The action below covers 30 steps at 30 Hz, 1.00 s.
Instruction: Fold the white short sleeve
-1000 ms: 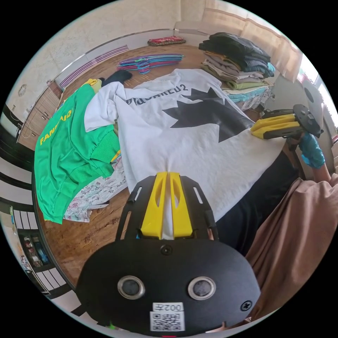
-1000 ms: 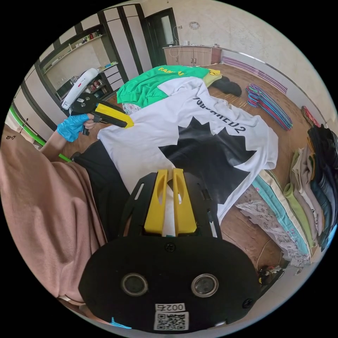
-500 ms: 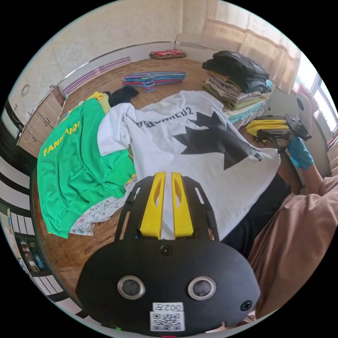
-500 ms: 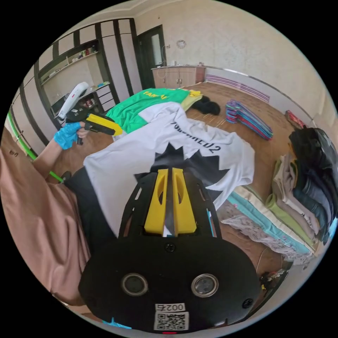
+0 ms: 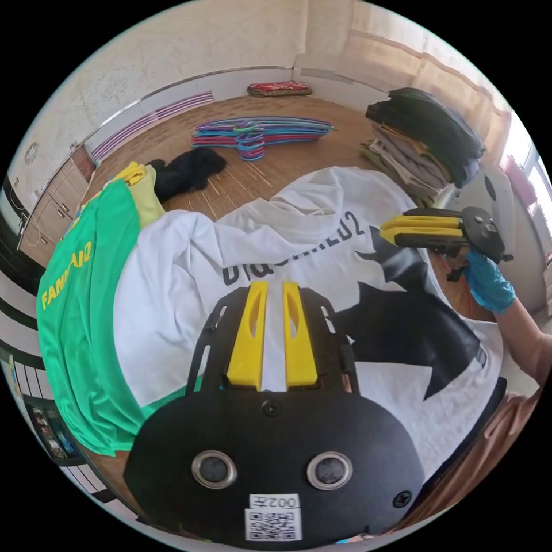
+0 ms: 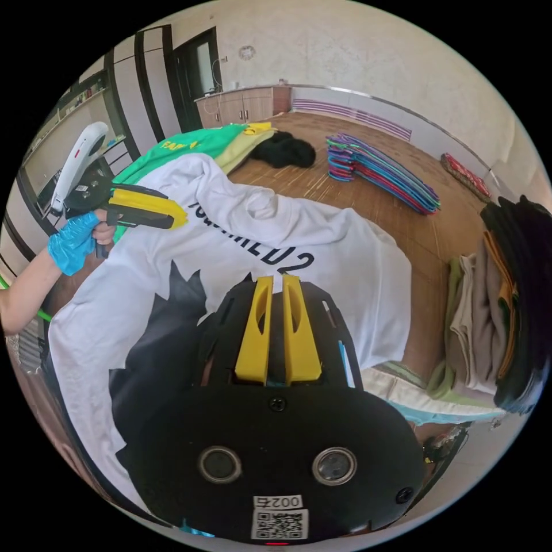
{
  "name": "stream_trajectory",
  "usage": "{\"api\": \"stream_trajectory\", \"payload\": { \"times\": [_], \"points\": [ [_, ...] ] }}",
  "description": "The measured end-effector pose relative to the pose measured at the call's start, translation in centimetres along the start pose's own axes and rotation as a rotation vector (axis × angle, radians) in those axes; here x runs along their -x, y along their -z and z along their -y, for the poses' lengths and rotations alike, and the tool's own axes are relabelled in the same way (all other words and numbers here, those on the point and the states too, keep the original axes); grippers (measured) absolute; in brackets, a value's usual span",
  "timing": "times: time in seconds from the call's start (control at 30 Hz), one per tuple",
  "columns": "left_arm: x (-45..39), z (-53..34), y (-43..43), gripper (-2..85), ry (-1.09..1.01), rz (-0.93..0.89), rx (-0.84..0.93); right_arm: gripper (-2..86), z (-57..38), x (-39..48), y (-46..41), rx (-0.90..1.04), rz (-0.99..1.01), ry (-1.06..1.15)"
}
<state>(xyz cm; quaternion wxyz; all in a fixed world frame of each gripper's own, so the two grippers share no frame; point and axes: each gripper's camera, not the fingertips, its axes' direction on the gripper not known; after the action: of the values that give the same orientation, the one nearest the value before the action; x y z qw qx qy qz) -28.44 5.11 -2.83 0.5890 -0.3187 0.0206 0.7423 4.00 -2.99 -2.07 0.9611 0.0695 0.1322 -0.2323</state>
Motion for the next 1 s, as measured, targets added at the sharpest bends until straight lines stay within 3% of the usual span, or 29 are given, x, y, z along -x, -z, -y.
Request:
{"api": "stream_trajectory", "payload": {
  "times": [0.77,1.0],
  "points": [
    [-1.4,5.0,-7.0,0.3,0.053,0.048,0.025,3.3,0.5,-4.5,-9.6,0.012,0.064,-0.075],
    [-1.9,7.7,-6.1,3.1,-0.013,0.009,0.036,6.6,3.0,-4.4,-9.8,0.022,0.104,0.009]
  ]
}}
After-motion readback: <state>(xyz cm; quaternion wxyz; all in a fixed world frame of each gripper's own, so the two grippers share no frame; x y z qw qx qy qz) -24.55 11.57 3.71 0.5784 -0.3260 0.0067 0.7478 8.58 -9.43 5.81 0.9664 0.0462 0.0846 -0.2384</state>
